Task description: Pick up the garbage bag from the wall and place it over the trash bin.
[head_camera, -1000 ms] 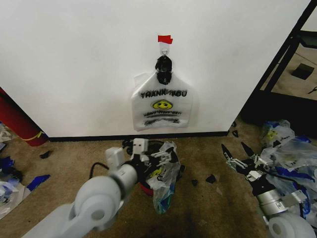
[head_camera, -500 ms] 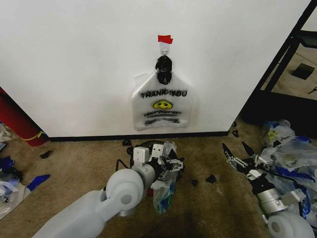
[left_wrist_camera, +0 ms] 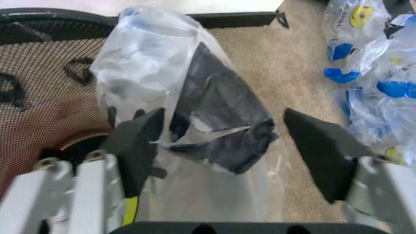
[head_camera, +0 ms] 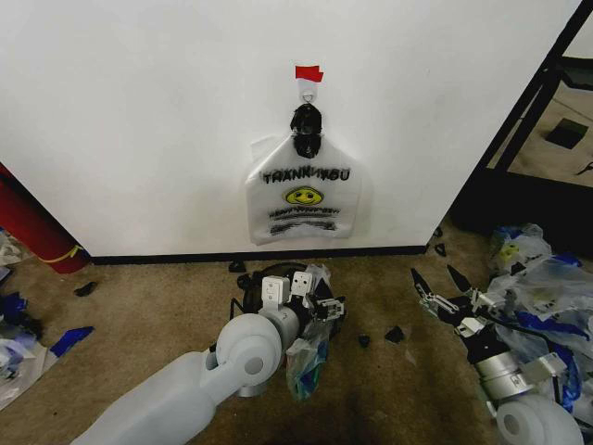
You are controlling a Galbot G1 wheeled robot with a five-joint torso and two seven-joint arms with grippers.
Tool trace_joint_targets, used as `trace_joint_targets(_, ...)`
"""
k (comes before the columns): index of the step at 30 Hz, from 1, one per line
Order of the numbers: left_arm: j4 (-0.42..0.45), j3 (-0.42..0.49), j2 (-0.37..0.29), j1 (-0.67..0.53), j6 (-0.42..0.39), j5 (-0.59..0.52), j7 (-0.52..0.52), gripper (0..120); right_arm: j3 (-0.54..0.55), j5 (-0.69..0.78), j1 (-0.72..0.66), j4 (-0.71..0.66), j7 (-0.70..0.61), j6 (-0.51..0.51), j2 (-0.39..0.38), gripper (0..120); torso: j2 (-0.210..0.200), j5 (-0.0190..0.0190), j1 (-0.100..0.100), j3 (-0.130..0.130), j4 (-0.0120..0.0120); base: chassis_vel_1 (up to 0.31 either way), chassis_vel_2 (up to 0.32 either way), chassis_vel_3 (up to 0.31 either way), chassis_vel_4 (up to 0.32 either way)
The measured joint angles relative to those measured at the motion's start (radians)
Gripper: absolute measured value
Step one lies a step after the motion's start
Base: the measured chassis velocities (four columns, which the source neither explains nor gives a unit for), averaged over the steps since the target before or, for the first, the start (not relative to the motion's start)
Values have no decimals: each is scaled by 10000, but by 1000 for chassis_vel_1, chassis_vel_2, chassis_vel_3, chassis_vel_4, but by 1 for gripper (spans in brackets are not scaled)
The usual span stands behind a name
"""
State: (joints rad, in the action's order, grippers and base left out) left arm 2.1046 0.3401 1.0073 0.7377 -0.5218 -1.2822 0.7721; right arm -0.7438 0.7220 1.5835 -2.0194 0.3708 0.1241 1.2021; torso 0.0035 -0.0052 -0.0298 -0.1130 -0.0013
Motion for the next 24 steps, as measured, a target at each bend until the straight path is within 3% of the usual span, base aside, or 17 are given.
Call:
trace_joint_targets(11,-126,47,44,15,148,1,72,32,58,19,-92,3,2,-5,-9,100,0,0,0,0,0,0,0,0,0)
trace_joint_targets(16,-129,-1,43,30,243,-1,92,8,190,-12,-83,86,2,-9,-9,100,0,-1,0,0,-1,0,0,0,0)
trace_joint_targets(20,-25,-137,-111,45,253,-15,93,0,303,-31,-123,160,-1,-35,-14,100,0,0,0,0,-1,0,0,0,0)
trace_joint_targets(24,74,-253,-275,90,254,-31,83,0,435,-75,-203,227,-20,-70,-54,100,0,-1,0,0,0,0,0,0,0)
